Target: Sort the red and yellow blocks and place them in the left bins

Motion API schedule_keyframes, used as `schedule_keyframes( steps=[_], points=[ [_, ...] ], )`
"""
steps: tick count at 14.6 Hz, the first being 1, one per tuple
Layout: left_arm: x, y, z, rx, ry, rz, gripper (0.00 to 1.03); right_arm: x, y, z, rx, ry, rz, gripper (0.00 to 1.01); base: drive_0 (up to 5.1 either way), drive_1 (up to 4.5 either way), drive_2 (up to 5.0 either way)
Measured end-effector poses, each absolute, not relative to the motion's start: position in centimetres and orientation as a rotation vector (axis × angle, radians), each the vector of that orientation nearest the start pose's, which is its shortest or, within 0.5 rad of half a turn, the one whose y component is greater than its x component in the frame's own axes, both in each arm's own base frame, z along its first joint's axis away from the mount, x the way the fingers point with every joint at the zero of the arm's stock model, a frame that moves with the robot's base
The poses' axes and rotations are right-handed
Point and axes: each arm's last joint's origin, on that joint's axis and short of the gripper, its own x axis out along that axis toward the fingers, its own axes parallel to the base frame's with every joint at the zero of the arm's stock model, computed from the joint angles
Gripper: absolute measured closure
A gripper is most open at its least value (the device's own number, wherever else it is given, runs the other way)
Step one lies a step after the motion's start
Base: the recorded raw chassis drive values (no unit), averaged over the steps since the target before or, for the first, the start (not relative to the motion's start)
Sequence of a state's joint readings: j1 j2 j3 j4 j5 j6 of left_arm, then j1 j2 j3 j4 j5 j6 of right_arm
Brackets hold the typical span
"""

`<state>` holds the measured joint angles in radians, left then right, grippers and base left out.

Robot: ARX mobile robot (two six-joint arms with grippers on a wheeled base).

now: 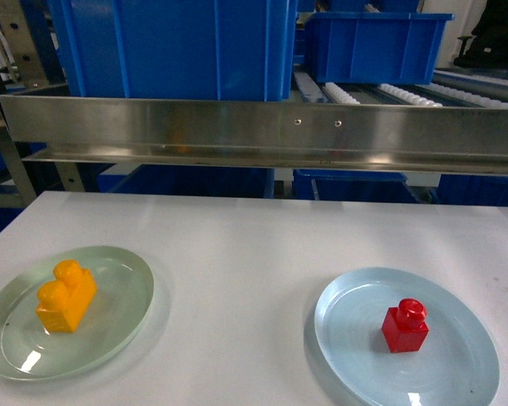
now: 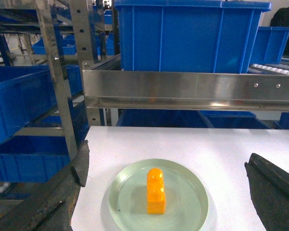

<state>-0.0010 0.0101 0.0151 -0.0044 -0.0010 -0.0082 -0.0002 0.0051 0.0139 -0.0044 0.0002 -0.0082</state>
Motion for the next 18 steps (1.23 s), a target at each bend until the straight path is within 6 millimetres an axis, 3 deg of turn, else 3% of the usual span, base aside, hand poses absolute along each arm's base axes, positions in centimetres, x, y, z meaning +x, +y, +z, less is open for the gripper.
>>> schedule_keyframes(
  steps=[16, 18],
  points=[
    [9.74, 0.02, 16.66, -0.011, 0.009, -0.005, 0.05, 9.72, 0.01, 16.77, -0.008, -0.007, 0.002, 0.03, 0.0, 0.0, 0.0],
    [10.19, 0.95, 16.99, -0.027, -0.014, 0.008, 0.05, 10.44, 0.0, 17.07, -0.012, -0.018, -0.002, 0.03, 0.0, 0.0, 0.0]
  ],
)
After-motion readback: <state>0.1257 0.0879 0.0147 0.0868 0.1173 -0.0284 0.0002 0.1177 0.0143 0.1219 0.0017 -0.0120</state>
